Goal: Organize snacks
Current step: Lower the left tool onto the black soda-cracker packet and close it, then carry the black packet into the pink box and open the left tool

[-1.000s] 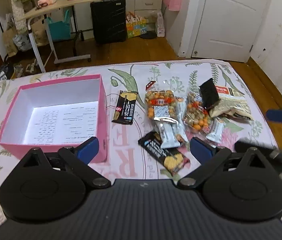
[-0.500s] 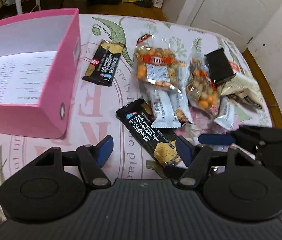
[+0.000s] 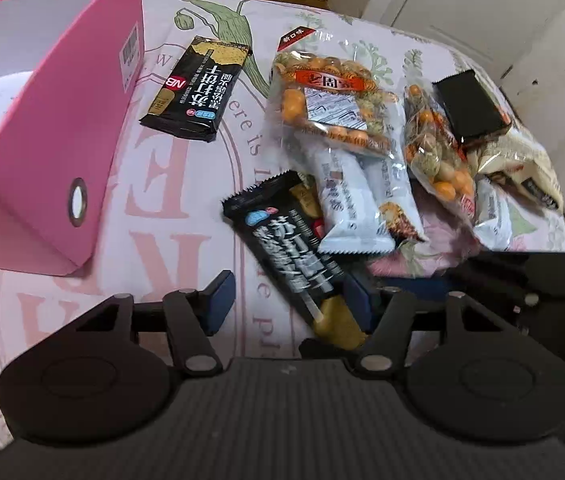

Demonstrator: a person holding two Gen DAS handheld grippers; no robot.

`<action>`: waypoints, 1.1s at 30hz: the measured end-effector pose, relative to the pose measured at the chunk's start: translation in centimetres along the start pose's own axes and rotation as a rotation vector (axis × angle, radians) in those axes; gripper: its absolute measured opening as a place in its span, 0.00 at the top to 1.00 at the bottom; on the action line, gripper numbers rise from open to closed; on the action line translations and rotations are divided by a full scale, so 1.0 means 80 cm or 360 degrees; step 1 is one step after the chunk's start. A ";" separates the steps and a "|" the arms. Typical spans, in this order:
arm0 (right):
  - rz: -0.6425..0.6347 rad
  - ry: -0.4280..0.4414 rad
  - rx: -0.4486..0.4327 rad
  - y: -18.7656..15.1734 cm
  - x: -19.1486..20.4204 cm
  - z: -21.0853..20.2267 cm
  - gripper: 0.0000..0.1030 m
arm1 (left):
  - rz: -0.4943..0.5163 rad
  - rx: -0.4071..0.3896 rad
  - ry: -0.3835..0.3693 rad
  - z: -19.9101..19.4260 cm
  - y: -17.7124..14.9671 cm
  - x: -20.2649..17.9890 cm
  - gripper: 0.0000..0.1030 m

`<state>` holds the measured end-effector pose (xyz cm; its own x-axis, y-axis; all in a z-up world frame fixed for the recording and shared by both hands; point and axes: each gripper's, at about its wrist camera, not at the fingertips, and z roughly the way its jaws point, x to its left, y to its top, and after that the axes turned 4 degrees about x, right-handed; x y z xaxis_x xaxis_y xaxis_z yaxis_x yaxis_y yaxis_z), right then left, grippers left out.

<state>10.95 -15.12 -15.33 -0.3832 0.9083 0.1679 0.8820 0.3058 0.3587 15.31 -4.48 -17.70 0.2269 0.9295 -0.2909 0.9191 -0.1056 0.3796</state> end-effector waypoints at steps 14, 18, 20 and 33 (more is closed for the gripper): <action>0.0171 -0.0029 0.0014 -0.010 0.044 -0.014 0.48 | -0.0111 0.0262 -0.0201 -0.025 -0.009 0.022 0.63; 0.0218 -0.0032 0.0035 -0.008 0.065 -0.031 0.48 | 0.0010 0.0267 -0.0188 -0.056 -0.019 0.021 0.63; 0.0218 -0.0042 0.0034 -0.008 0.077 -0.041 0.48 | 0.0028 0.0277 -0.0187 -0.072 -0.021 0.022 0.63; -0.0060 -0.0074 -0.0209 0.011 0.155 -0.113 0.48 | 0.0118 0.0042 -0.0171 -0.194 -0.030 0.053 0.63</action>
<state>4.51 -6.17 -4.66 -0.3998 0.9099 0.1103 0.8225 0.3030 0.4813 9.06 5.22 -6.26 0.3262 0.8758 -0.3557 0.9064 -0.1830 0.3807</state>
